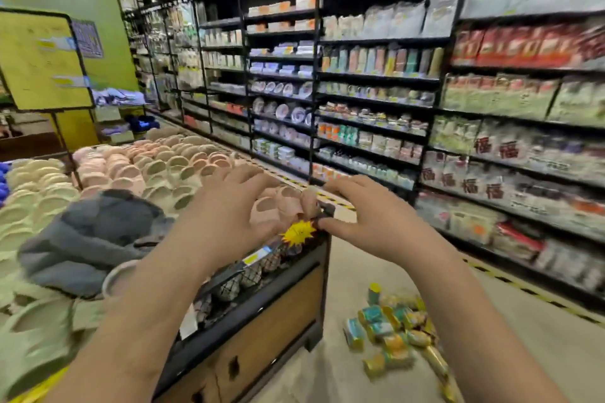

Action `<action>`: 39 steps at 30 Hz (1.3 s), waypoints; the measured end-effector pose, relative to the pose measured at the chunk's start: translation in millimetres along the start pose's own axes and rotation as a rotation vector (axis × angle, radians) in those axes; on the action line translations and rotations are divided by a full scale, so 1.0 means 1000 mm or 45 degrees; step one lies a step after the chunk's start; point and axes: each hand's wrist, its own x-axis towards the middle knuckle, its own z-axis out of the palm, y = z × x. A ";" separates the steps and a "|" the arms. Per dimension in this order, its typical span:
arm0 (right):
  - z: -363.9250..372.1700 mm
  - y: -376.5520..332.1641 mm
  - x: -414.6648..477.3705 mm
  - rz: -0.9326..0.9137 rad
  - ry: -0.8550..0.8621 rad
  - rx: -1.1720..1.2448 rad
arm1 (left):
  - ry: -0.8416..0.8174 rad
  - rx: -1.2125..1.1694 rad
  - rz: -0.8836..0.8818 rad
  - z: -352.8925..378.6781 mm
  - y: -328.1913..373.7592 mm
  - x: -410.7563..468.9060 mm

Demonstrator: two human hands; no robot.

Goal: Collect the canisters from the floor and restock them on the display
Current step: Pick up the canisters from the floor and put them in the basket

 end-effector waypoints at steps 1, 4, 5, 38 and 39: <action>-0.002 0.016 -0.002 0.036 0.009 -0.006 | 0.002 -0.012 0.021 0.012 0.013 0.014; -0.011 0.060 -0.007 0.147 0.028 -0.093 | -0.042 -0.040 0.073 0.051 0.048 0.055; -0.015 0.073 -0.007 0.190 0.020 -0.148 | -0.070 -0.044 0.094 0.062 0.060 0.069; 0.057 0.490 0.049 1.120 -0.114 -0.303 | -0.644 -0.410 0.940 0.439 0.266 0.449; 0.059 0.502 0.043 1.135 -0.116 -0.303 | -0.652 -0.421 0.945 0.448 0.276 0.450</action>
